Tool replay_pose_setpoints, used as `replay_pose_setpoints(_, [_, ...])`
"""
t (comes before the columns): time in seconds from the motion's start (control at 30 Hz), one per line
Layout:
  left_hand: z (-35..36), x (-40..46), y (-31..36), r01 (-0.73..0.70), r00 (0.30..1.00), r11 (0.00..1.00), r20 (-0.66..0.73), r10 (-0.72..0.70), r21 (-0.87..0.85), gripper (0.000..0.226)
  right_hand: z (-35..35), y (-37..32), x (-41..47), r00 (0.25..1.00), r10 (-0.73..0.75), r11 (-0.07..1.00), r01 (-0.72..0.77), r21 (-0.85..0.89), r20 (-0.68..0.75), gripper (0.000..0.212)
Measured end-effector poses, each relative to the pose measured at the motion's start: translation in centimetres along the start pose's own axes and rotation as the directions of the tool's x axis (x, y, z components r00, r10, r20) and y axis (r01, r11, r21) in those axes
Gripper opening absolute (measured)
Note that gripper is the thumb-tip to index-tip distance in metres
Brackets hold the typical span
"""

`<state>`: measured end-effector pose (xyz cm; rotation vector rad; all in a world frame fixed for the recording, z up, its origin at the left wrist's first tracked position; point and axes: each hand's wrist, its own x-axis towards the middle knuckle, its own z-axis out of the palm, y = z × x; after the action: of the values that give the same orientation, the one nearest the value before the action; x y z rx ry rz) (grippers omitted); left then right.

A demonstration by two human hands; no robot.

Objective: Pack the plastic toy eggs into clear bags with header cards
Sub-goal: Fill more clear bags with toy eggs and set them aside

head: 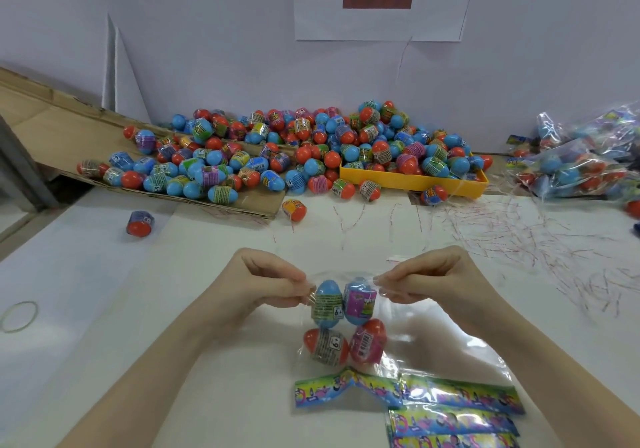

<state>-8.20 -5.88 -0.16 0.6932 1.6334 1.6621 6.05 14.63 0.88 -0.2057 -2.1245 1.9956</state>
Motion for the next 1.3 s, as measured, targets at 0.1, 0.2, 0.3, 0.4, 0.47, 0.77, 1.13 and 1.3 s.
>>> replay_pose_setpoints(0.1, [-0.4, 0.2, -0.6, 0.021, 1.000, 0.999, 0.004, -0.021, -0.042, 0.018, 0.1, -0.1, 0.0, 0.999, -0.043, 0.996, 0.044, -0.077, 0.022, 0.045])
replay_pose_setpoints(0.2, [-0.6, 0.3, -0.8, 0.011, 0.999, 1.000, 0.045, -0.010, -0.019, 0.019, 0.1, -0.4, 0.0, 0.996, -0.065, 0.989, 0.072, -0.127, 0.059, 0.046])
replay_pose_setpoints(0.3, [-0.6, 0.3, -0.9, -0.031, 0.998, 1.000, 0.053, 0.031, -0.002, 0.022, 0.1, -0.7, 0.2, 0.992, -0.086, 0.976, 0.103, -0.194, 0.096, 0.040])
replay_pose_setpoints(0.4, [-0.7, 0.3, -1.0, -0.064, 0.996, 0.998, 0.067, 0.063, 0.015, 0.025, 0.2, -0.9, 0.2, 0.986, -0.136, 0.943, 0.158, -0.293, 0.093, 0.033])
replay_pose_setpoints(0.47, [-0.8, 0.2, -1.0, -0.072, 0.995, 0.997, 0.070, 0.071, 0.006, 0.024, 0.4, -0.9, 0.1, 0.975, -0.203, 0.902, 0.221, -0.370, 0.088, 0.026])
replay_pose_setpoints(0.77, [-0.6, 0.1, -0.8, -0.120, 0.990, 0.981, -0.059, 0.130, 0.153, 0.026, 0.9, -0.4, 0.3, 0.903, -0.403, 0.724, 0.416, -0.551, 0.152, 0.023])
replay_pose_setpoints(1.13, [-0.4, -0.2, -1.0, -0.115, 0.989, 0.990, -0.081, 0.122, 0.086, 0.022, -0.9, -2.1, -0.5, 0.981, -0.165, 0.882, 0.192, -0.431, 0.100, 0.044])
replay_pose_setpoints(1.3, [-0.2, -0.3, -0.9, -0.130, 0.987, 0.989, -0.082, 0.136, 0.072, 0.022, 2.7, -3.1, 0.1, 0.993, -0.008, 0.850, 0.068, -0.522, 0.116, 0.065])
